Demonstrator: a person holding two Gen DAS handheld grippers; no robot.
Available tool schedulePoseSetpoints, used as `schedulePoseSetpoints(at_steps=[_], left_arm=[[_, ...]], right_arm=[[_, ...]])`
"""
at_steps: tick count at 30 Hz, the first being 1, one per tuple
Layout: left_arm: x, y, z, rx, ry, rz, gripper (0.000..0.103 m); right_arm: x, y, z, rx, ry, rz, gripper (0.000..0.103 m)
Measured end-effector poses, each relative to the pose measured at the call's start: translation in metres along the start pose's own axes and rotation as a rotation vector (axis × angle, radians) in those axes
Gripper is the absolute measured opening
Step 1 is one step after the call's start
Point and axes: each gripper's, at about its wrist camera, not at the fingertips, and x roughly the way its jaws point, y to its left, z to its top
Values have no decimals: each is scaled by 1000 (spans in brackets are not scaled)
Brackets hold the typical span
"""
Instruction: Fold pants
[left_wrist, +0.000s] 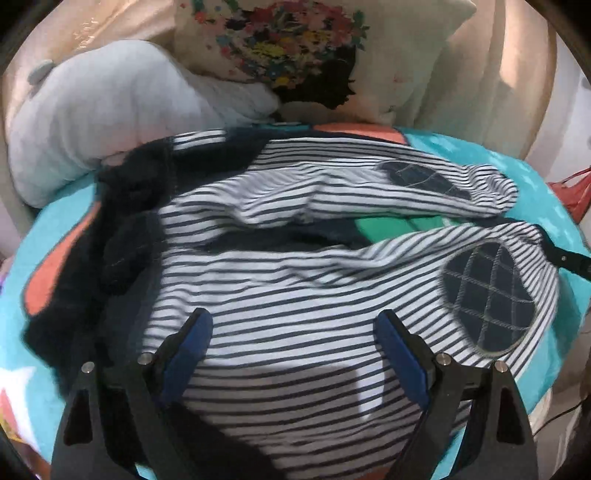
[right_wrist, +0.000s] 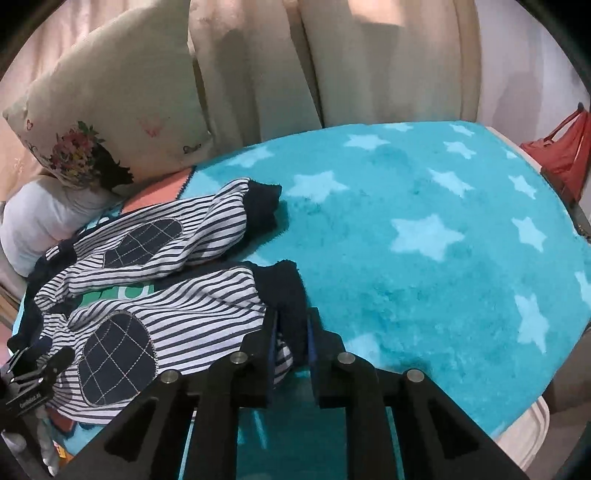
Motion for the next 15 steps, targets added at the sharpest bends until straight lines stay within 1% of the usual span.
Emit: schedulePoseSetpoints(at_steps=[1,3,4,5,6,8,11,13,14,15], left_arm=[[0,7,-1,-14,5,13,91],[-3,31,-2,-70,21,-13,90],[-4,40,-2,-87,26,-29,87],[-6,48,-2,-101,31,-63,82],[-10,54,-1,-113,33,-88,80],[-15,64,-2,-134,29,-129,80],[-23,80,-5,-169,27,-216,80],[-33,88,-7,-167,12,-220,80],[-41,92,-8,-160,-4,-228,80],[-50,94,-8,-151,-23,-228,80]], right_arm=[[2,1,-1,1,1,-2,14],[3,2,-1,-2,-3,-3,14],[3,2,-1,-6,-3,-3,14],[4,2,-1,-10,-2,-3,14],[4,2,-1,-11,-2,-3,14],[4,1,-2,-10,-3,-2,15],[3,0,-1,0,-9,14,21],[-1,-4,0,12,-21,44,27],[-6,-7,1,22,-30,55,33],[-13,-12,3,38,-52,64,36]])
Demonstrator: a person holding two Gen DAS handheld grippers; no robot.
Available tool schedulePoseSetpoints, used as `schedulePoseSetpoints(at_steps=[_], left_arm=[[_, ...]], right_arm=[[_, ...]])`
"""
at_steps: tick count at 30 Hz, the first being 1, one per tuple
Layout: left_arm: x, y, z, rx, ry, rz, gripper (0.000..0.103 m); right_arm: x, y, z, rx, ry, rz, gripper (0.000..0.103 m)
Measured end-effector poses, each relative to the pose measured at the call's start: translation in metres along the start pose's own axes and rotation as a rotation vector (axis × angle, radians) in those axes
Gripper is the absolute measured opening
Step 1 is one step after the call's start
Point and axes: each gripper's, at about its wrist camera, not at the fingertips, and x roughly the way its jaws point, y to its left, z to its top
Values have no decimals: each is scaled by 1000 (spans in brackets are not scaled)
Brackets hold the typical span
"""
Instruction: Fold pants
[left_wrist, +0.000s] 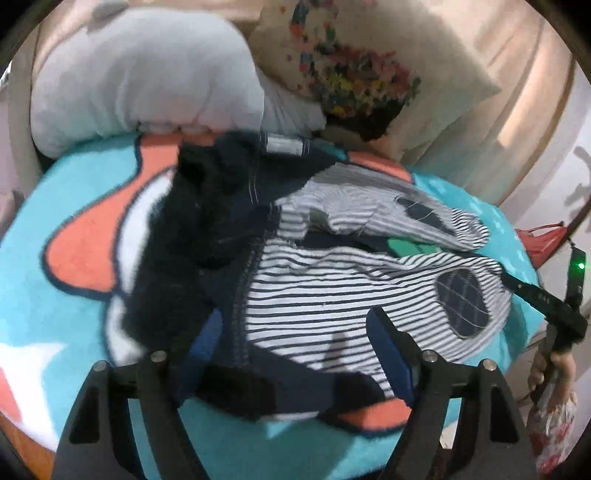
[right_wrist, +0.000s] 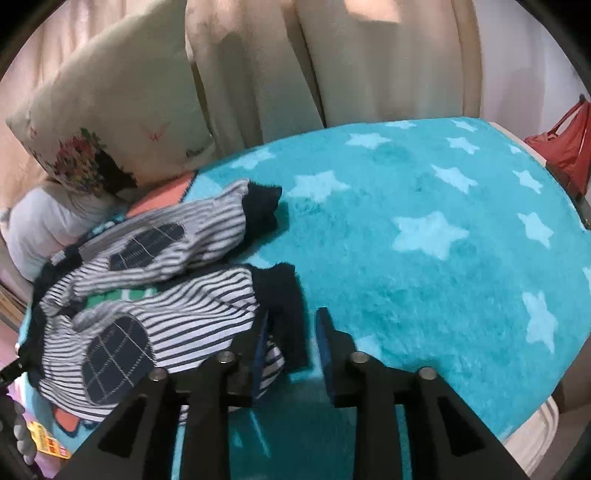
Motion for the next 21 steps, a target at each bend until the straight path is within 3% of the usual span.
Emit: schedulePoseSetpoints(at_steps=[4,6,8,10,12,16,19,21], left_arm=[[-38,-5,11,50,-144,50,82],[-51,-8,21,61,-240,79,99],[-56,-14,35,76,-309,89,103],[-49,-19,54,117,-276,57,103],[-29,-25,75,169,-201,45,103],[21,-35,105,272,-87,34,103],[60,-35,120,324,-7,25,103],[80,-34,129,354,33,24,103]], right_arm=[[-27,-11,13,28,-80,4,43],[-30,-7,24,-2,-85,17,43],[-27,6,36,-52,-68,31,44],[-18,30,49,-156,-37,57,47],[-6,57,61,-262,-3,87,59],[26,108,79,-467,57,124,60],[65,143,94,-582,162,176,61],[87,157,100,-650,208,167,60]])
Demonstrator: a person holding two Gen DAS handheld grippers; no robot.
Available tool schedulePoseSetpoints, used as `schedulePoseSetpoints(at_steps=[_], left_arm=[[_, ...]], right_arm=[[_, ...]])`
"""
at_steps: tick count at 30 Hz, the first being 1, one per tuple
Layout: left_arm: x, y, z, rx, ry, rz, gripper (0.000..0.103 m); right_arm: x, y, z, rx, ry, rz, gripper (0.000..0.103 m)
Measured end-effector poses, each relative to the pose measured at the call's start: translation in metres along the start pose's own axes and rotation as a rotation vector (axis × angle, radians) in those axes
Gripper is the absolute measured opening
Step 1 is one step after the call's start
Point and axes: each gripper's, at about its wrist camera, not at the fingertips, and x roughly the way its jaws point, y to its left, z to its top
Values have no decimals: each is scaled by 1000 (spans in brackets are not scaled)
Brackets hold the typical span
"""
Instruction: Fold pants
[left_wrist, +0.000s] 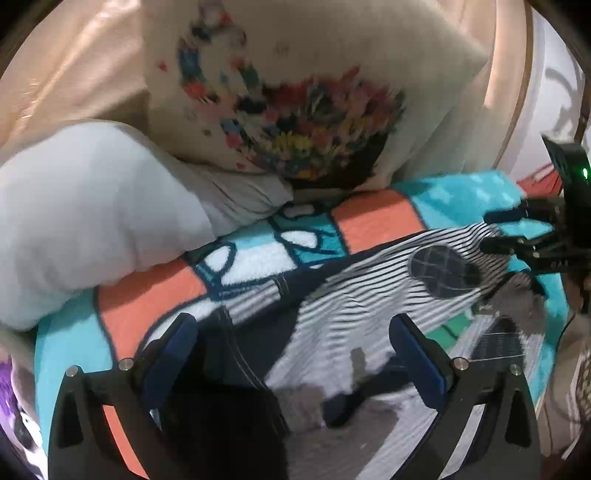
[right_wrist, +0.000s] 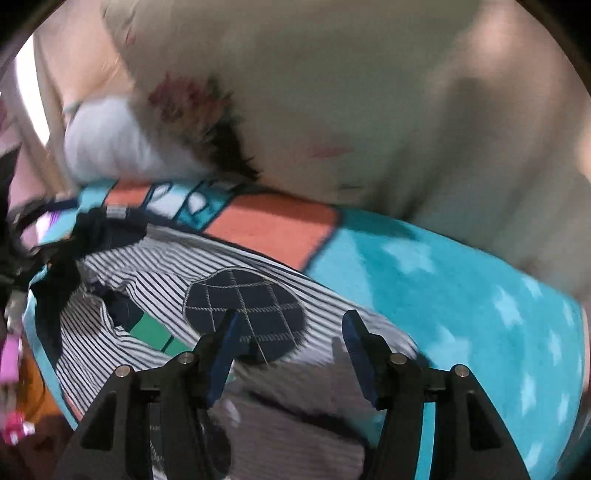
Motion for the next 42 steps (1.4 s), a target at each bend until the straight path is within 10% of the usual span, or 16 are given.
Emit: schedulePoseSetpoints(at_steps=[8,10,11,12,13,15,31,42], left_arm=[[52,25,12,-12,149,-150,101],[65,30,13,-43,202,-157,82],[70,31,12,-58,228,-162,52],[75,32,11,-65,251,-154,17],[76,31,10,-64,255,-126,12],[71,32,9,-74,231,-127,8],[-76,-17,-39,-55,-51,-81,6],[-74,-45,-146,-101,18,-27,9]], right_arm=[[77,-18,24,-53,164,29,60],[79,-20,26,-34,139,57,61],[78,-21,25,-27,136,66,57],[78,-20,24,-25,133,77,37],[77,-18,23,-26,130,93,26],[72,-14,20,-27,130,126,5],[-66,16,-42,1,-135,108,4],[-69,60,-144,66,-106,145,4]])
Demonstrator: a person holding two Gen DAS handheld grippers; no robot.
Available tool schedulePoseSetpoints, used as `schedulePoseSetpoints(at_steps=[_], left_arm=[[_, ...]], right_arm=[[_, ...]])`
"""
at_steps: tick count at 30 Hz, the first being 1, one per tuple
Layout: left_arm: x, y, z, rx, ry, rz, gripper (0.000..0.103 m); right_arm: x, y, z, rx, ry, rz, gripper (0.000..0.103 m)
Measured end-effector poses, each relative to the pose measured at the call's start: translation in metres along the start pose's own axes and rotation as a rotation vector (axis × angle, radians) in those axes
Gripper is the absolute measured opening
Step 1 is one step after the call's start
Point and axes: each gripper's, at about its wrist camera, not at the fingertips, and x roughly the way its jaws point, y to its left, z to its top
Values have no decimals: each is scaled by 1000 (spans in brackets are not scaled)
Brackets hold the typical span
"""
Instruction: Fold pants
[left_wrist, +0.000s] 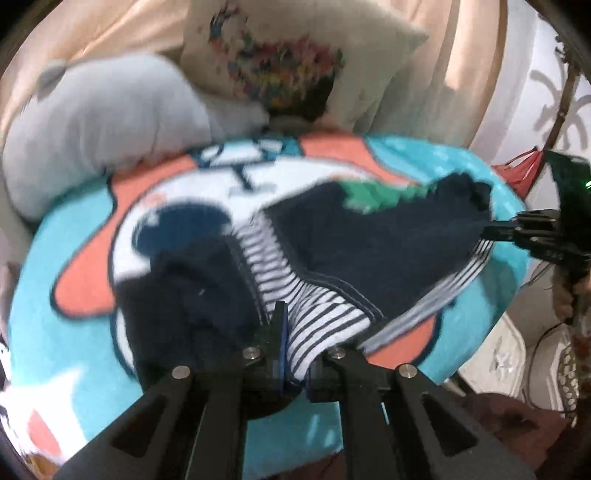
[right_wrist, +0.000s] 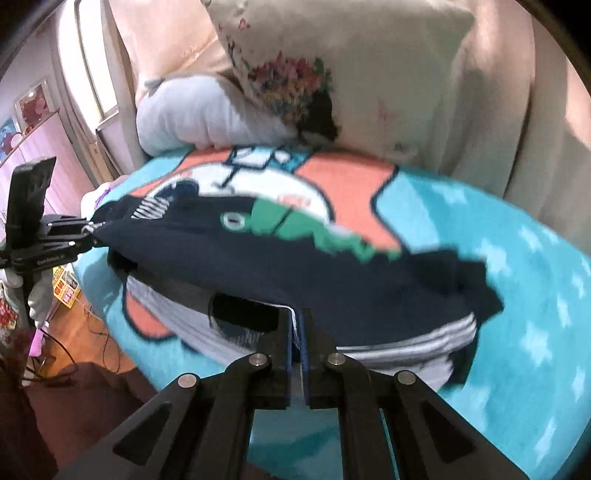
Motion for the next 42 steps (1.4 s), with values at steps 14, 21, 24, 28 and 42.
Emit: schedulePoseSetpoints(at_steps=[14,21,24,28,42], left_arm=[[-64,33,-26,-61,-102,-170,40],[-59,29,9,-161,-193,-177,62],[-18,16,15,-156,-119,-103,62],[27,13,0,-165,-18,26,62],[-7,-43,56,-91,-77,-112,72]], right_arm=[[-58,-41,-27,210,-144,-22,34],[-54,-87,-7,425,-251,52,34],[-23,-96,-6,515,-208,78,34],[-1,-107,-30,572,-139,-80,31],[-52,-125,-61,694,-287,-85,55]])
